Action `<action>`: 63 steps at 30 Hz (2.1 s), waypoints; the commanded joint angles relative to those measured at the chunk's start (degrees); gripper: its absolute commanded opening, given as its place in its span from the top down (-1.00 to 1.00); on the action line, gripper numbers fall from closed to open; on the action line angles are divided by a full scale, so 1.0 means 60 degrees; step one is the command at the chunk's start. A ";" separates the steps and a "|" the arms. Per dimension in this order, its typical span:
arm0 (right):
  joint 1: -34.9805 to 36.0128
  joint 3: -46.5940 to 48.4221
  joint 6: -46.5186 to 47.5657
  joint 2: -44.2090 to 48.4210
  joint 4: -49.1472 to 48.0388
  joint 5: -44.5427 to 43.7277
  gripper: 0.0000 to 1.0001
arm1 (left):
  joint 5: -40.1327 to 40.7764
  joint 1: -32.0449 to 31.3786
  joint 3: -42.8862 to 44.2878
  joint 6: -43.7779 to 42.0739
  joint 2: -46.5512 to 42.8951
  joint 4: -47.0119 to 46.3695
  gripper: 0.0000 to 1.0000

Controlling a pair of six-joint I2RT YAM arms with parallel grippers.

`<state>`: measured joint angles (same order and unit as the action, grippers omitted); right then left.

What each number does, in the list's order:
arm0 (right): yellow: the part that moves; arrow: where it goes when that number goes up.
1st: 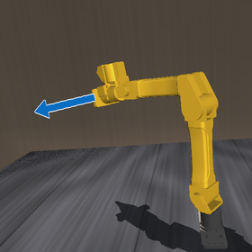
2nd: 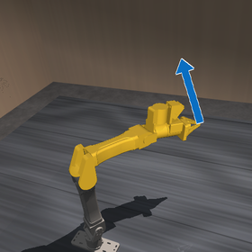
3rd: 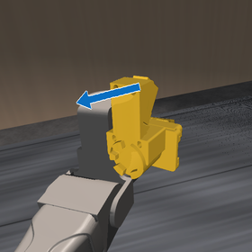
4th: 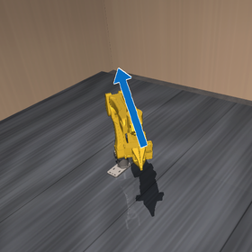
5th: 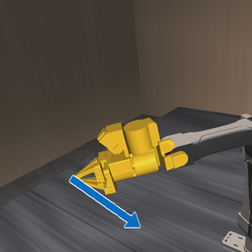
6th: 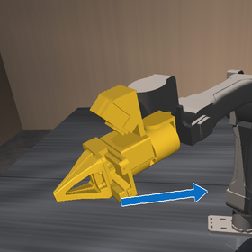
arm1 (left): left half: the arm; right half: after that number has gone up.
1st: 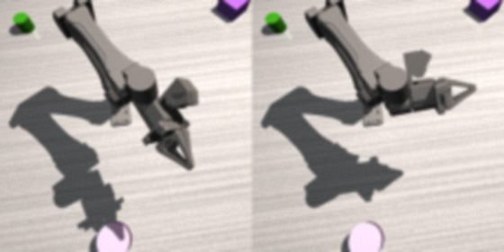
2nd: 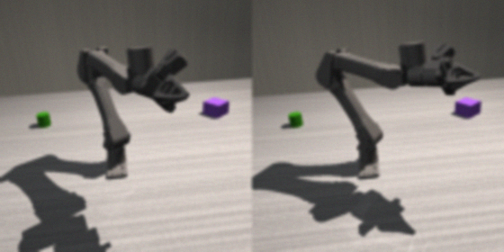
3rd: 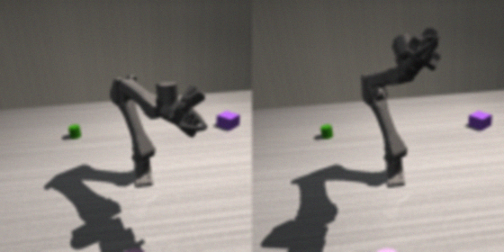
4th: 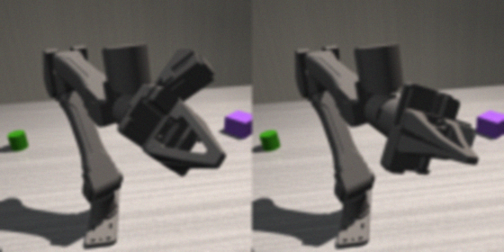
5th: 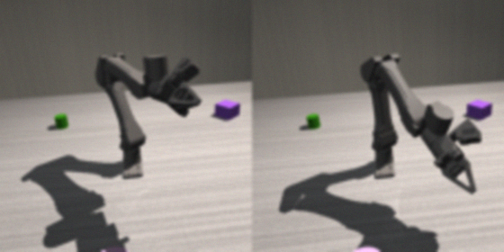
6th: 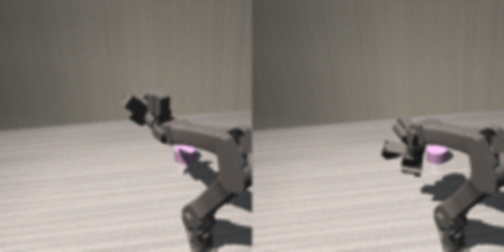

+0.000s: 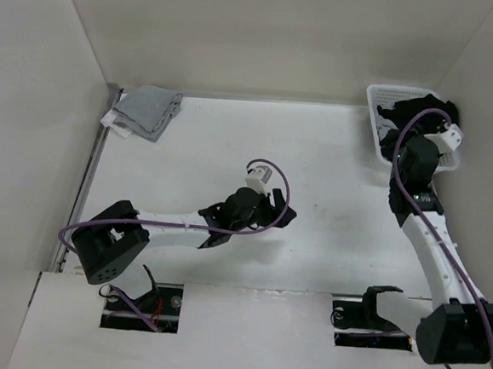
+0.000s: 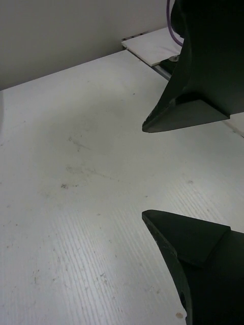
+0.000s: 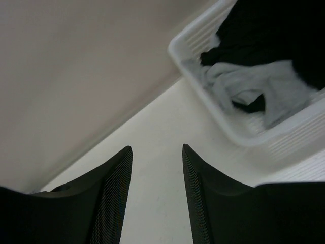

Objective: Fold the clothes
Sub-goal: Grab the tank top from the pile

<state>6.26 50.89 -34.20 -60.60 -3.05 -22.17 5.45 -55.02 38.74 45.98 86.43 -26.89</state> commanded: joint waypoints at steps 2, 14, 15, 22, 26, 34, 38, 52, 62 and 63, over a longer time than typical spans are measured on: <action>-0.1269 0.1022 -0.0146 -0.1747 0.0041 -0.0260 0.29 | -0.0220 -0.0211 -0.0290 -0.0514 -0.0402 -0.0966 -0.24; -0.3731 0.4289 0.0879 -0.6026 -0.0239 0.0136 0.52 | -0.1085 -0.0197 -0.0802 -0.1320 -0.0109 -0.2270 -0.04; -0.3848 0.4509 0.0996 -0.6275 -0.0210 0.0180 0.42 | -0.1128 -0.0168 -0.0803 -0.1320 -0.0065 -0.2285 -0.04; -0.4274 0.6691 0.1554 -0.8706 0.0611 0.1043 0.01 | -0.1378 0.0242 -0.0788 -0.1159 0.0520 -0.2563 -0.06; -0.4332 0.7615 0.1568 -0.9703 0.0698 0.1586 -0.05 | -0.1611 0.0506 -0.0744 -0.0954 0.0843 -0.2636 -0.06; -0.4771 0.8436 0.1115 -1.0745 0.0728 0.1849 0.17 | -0.2182 0.0609 -0.0657 -0.0485 0.1297 -0.3164 -0.06; -0.4889 0.8524 0.1011 -1.0847 0.0800 0.1895 0.02 | -0.2154 0.0624 -0.0598 -0.0499 0.1312 -0.3164 -0.06; -0.4773 0.7545 0.1100 -0.9518 -0.0398 0.1967 1.00 | -0.2139 0.0726 -0.0568 -0.0558 0.1253 -0.3164 -0.05; -0.2359 0.4469 -0.0101 -0.3340 -0.2421 0.1981 1.00 | -0.2008 0.1135 -0.0846 -0.0500 0.0801 -0.3179 -0.05; -0.2239 0.4423 -0.0102 -0.3173 -0.2422 0.1982 1.00 | -0.1979 0.1223 -0.0905 -0.0471 0.0698 -0.3179 -0.04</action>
<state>-12.14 80.51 -32.10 -89.38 -9.15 -10.48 -6.33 -49.45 34.54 42.74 94.54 -41.89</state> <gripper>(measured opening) 0.013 0.526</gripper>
